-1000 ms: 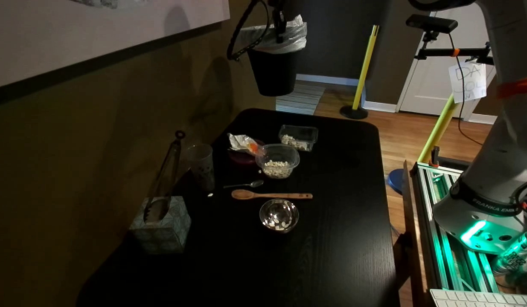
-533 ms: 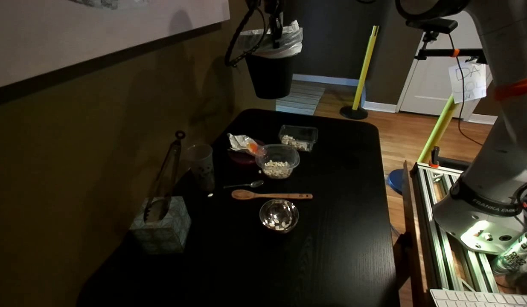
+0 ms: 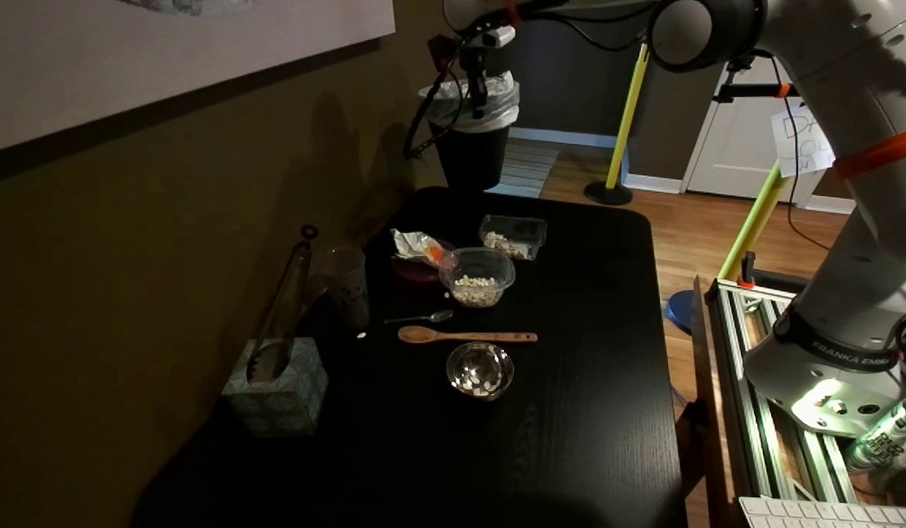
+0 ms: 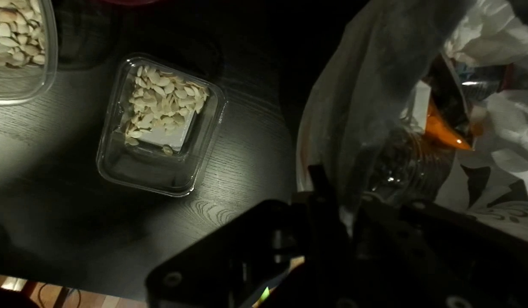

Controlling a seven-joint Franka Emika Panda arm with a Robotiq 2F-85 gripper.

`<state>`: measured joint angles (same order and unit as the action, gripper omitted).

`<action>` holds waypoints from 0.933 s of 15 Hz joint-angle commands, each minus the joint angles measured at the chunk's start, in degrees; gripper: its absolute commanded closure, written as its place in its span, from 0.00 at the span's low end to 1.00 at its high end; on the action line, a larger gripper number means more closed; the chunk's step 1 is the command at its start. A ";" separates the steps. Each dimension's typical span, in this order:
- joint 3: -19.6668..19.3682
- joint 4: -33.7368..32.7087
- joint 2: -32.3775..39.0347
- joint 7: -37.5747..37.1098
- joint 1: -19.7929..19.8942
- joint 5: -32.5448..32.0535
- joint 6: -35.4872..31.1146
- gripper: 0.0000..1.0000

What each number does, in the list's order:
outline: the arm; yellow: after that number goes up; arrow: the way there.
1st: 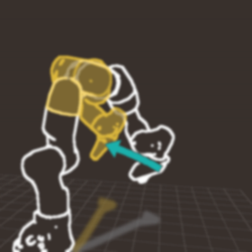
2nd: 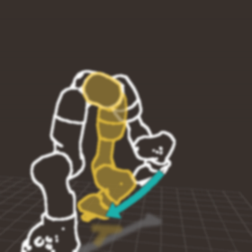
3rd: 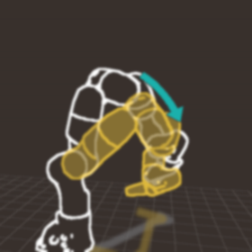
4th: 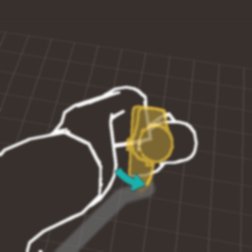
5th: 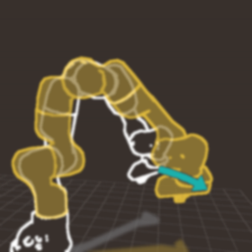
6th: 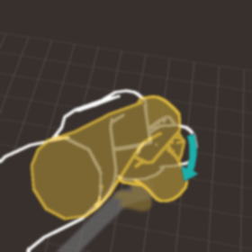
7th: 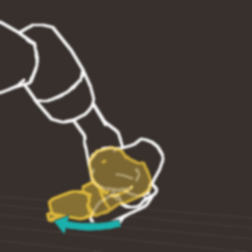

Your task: Pick up the black bin and put it on the top right side of the table

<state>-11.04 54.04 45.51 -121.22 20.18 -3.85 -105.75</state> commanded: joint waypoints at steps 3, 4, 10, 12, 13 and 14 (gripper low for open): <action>2.32 -6.51 7.40 0.07 3.15 4.09 -5.90 0.99; 2.72 -7.12 8.19 -0.02 3.47 4.74 -7.03 0.99; 2.48 -5.38 7.90 -0.32 2.88 4.69 -6.94 0.99; 1.92 -6.57 9.46 -0.75 2.81 4.03 -10.01 0.99; 1.75 -6.94 10.19 -0.73 2.77 3.79 -11.45 0.99; 1.63 -7.15 10.68 -0.72 2.73 3.68 -12.31 0.99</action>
<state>-8.78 48.66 54.21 -121.53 23.03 0.60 -114.34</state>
